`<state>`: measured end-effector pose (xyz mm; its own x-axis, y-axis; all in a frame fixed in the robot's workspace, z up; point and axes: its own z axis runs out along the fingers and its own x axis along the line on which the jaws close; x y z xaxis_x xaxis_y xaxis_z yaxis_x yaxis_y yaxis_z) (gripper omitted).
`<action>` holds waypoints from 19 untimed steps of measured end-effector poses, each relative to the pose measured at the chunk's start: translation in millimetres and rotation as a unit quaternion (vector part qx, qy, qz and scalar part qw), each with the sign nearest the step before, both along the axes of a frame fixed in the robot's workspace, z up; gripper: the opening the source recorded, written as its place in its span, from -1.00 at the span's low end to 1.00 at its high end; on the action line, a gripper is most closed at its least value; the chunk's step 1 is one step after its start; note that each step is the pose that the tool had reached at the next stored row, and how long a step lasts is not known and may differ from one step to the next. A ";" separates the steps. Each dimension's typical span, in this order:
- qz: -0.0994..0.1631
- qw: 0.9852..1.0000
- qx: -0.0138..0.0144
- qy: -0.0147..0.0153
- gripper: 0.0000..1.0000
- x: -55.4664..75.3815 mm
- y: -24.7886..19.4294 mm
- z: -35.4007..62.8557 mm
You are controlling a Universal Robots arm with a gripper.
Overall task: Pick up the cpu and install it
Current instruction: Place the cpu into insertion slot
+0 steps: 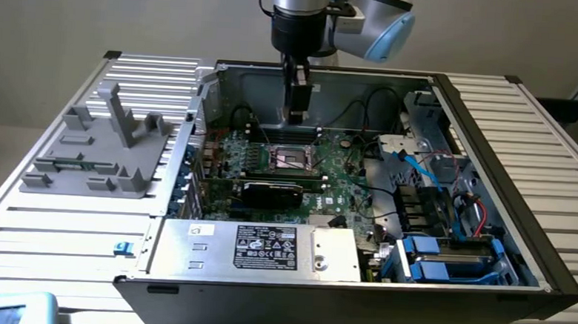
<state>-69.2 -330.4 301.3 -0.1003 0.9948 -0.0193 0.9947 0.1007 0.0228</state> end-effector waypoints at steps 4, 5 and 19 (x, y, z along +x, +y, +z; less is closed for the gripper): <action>-0.020 1.000 -0.002 0.000 0.11 0.0 0.0 -3.3; -0.025 1.000 -0.003 0.000 0.11 0.0 0.0 -4.5; -0.038 0.999 -0.003 0.000 0.11 0.0 -5.4 -29.3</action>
<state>-69.1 -335.8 272.0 -0.0252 0.9994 -0.0251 0.9994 0.0258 0.0224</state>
